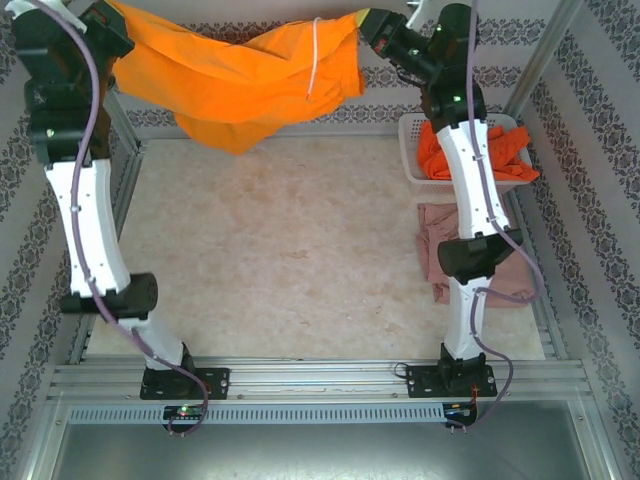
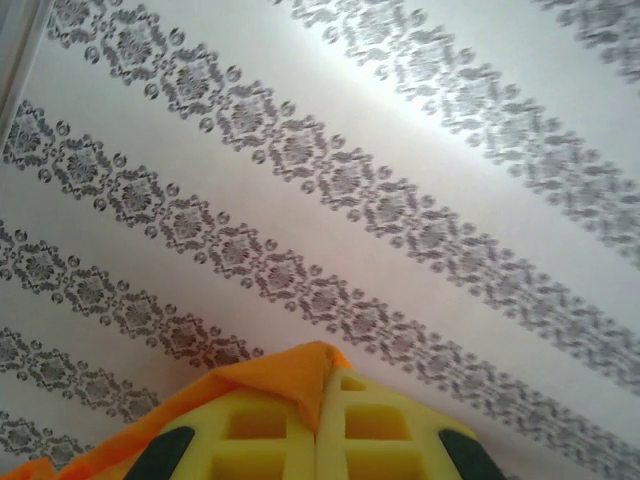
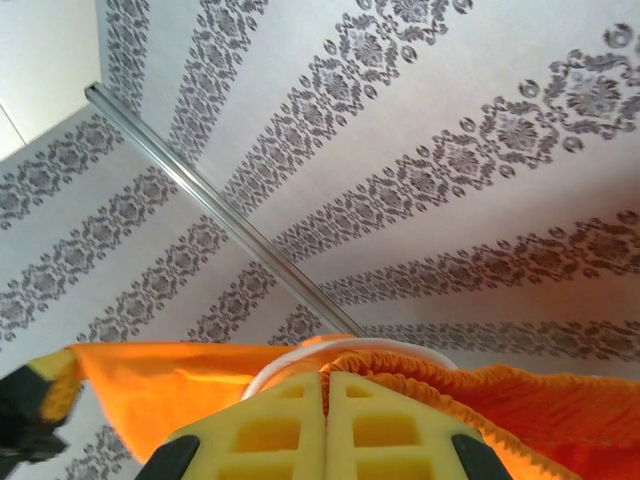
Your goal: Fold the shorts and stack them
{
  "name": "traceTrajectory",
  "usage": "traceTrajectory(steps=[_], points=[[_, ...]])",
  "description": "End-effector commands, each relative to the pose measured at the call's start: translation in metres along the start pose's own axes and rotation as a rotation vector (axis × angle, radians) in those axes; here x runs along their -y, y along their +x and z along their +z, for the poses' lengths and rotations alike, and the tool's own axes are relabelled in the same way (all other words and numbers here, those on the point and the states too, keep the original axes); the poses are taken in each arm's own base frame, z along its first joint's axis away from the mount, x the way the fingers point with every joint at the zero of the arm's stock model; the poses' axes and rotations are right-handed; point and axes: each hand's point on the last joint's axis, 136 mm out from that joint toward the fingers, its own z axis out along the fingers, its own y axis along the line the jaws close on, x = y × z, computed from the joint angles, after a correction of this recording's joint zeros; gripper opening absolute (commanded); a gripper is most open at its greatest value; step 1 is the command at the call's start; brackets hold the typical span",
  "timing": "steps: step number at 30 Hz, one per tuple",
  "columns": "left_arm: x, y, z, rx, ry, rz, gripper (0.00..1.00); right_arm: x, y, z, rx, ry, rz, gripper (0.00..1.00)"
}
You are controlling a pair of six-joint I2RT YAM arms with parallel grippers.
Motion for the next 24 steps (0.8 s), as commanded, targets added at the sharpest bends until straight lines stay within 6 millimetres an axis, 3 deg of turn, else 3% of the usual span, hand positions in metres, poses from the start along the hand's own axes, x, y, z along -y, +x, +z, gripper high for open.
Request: traceTrajectory(steps=[1,3,7,12,16,21,24], points=[[0.001,0.018,-0.013,0.013,0.09,0.026,0.0,0.016,0.023,-0.008,-0.074,0.009,-0.068,0.0],[-0.012,0.046,-0.03,0.019,0.116,0.018,0.0,0.034,0.043,-0.015,-0.102,0.049,-0.087,0.0],[-0.046,0.124,-0.07,-0.04,0.151,0.029,0.0,0.078,0.098,-0.037,-0.18,0.134,-0.066,0.0],[-0.102,0.223,-0.122,-0.195,0.065,-0.036,0.0,0.113,0.192,-0.084,-0.294,0.208,0.001,0.0],[-0.137,0.276,-0.167,-0.276,-0.031,-0.086,0.0,0.124,0.269,-0.131,-0.401,0.297,0.023,0.0],[-0.179,0.329,-0.216,-0.344,-0.166,-0.173,0.0,0.151,0.369,-0.194,-0.536,0.485,0.113,0.0],[-0.197,0.352,-0.236,-0.388,-0.244,-0.217,0.0,0.168,0.411,-0.226,-0.588,0.587,0.19,0.0]])
